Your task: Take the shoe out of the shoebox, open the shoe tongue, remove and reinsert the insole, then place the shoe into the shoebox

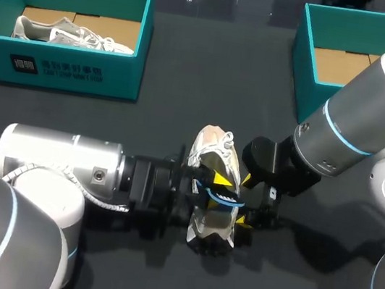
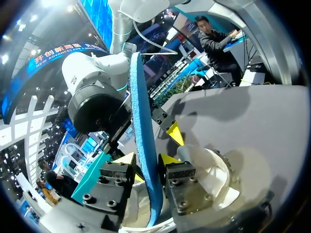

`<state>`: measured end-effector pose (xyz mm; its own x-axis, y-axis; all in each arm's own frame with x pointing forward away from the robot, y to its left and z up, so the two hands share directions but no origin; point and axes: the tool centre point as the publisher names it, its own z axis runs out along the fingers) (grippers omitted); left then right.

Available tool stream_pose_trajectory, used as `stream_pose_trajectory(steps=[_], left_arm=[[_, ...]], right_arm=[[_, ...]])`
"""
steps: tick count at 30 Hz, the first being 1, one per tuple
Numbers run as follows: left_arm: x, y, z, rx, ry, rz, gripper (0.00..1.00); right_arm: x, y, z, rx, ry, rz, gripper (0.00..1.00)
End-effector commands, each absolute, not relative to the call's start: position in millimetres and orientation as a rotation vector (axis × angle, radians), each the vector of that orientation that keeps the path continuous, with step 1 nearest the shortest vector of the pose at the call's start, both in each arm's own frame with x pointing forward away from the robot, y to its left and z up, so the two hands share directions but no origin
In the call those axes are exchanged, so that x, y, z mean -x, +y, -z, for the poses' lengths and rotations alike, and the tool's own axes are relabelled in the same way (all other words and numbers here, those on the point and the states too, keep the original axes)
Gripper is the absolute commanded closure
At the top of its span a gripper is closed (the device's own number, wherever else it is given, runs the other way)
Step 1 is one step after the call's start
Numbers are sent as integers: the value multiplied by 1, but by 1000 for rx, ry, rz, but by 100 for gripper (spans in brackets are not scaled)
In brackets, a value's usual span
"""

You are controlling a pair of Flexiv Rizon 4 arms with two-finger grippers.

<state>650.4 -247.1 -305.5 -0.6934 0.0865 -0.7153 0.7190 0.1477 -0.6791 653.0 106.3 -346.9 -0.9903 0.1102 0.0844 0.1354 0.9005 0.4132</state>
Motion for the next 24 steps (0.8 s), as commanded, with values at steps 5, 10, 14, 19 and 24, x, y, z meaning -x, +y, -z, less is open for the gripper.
stream_pose_trajectory(steps=[5, 10, 14, 19, 24], left_arm=[[-645, -243, 311, -825, 1903, 1533, 100], [-652, -241, 322, -861, 1883, 1495, 100], [-657, -240, 329, -878, 1865, 1493, 100], [-664, -241, 338, -909, 1851, 1476, 100], [-672, -242, 346, -915, 1870, 1451, 100]], right_arm=[[-651, 106, 347, 196, -3008, 659, 0], [-651, 106, 347, 196, -3008, 659, 0], [-651, 106, 347, 196, -3008, 659, 0], [-651, 106, 347, 196, -3008, 659, 0], [-651, 106, 347, 196, -3008, 659, 0]])
